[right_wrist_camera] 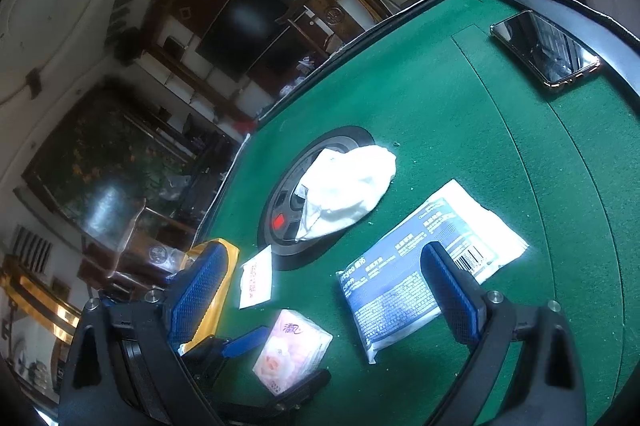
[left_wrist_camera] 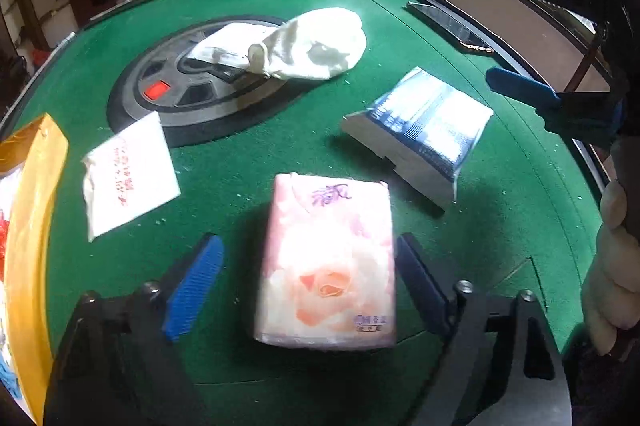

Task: Organize soft objects
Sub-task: 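Grasp the pink Qingfeng tissue pack with the left gripper while the right moves toward the white cloth, then carry the pink tissue pack to the box with the left gripper while the right grasps the white cloth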

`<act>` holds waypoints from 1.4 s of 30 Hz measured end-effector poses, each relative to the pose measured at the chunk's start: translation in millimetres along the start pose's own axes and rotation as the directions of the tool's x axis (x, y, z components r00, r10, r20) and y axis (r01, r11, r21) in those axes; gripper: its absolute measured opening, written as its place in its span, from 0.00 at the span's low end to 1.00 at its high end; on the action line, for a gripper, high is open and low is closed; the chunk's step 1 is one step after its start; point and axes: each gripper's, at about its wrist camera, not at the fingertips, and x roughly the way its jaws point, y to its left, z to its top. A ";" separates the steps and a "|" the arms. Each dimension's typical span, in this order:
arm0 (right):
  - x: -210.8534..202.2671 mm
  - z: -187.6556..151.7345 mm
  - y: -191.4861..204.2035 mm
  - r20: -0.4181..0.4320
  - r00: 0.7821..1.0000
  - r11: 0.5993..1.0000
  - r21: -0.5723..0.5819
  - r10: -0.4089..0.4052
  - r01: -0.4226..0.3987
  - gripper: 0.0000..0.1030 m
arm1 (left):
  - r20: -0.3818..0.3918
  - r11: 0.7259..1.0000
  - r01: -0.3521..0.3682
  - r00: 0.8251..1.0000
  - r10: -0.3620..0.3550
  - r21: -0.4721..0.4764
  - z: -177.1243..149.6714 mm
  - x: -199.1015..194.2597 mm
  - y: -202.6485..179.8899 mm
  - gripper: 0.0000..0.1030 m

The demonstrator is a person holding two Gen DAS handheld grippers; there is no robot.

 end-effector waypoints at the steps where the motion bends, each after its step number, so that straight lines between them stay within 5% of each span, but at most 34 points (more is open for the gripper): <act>1: 0.0 -0.1 -0.3 0.002 1.000 1.000 -0.001 -0.007 0.007 0.92 | 0.006 1.000 0.001 1.000 -0.001 -0.005 0.4 -2.2 2.7 0.58; 2: 0.0 -0.1 -0.7 0.005 1.000 1.000 -0.002 -0.014 0.014 0.92 | 0.005 1.000 0.019 1.000 -0.019 -0.020 1.0 -4.9 7.4 0.50; 15: 4.8 0.0 -9.0 0.004 0.995 0.995 0.003 -0.103 0.103 0.92 | 0.124 0.957 0.230 0.970 -0.210 -0.177 -22.2 -73.0 62.3 0.50; 24: 35.1 22.3 22.3 -0.083 0.982 0.986 -0.013 -0.168 0.167 0.92 | 0.179 0.953 0.168 0.976 -0.125 -0.252 -42.6 -107.5 121.4 0.50; 34: 111.6 43.1 32.8 -0.177 0.942 0.956 0.024 -0.284 0.293 0.92 | 0.197 0.892 0.019 0.977 0.078 -0.451 -92.3 -148.6 230.9 0.50; 36: 118.0 42.2 32.7 -0.177 0.932 0.945 0.018 -0.317 0.326 0.86 | 0.193 0.872 -0.007 0.974 0.117 -0.490 -103.3 -153.2 250.8 0.50; 39: 124.4 40.3 29.7 -0.195 0.917 0.934 0.016 -0.348 0.358 0.59 | 0.175 0.845 -0.039 0.972 0.155 -0.533 -117.4 -153.6 272.6 0.50; 41: 121.4 39.1 28.5 -0.180 0.911 0.926 0.000 -0.371 0.377 0.26 | 0.158 0.833 -0.056 0.973 0.170 -0.550 -124.7 -151.5 280.6 0.50; 42: 118.4 38.7 28.2 -0.176 0.911 0.927 -0.012 -0.372 0.376 0.20 | 0.150 0.828 -0.063 0.973 0.175 -0.557 -127.3 -149.1 283.5 0.50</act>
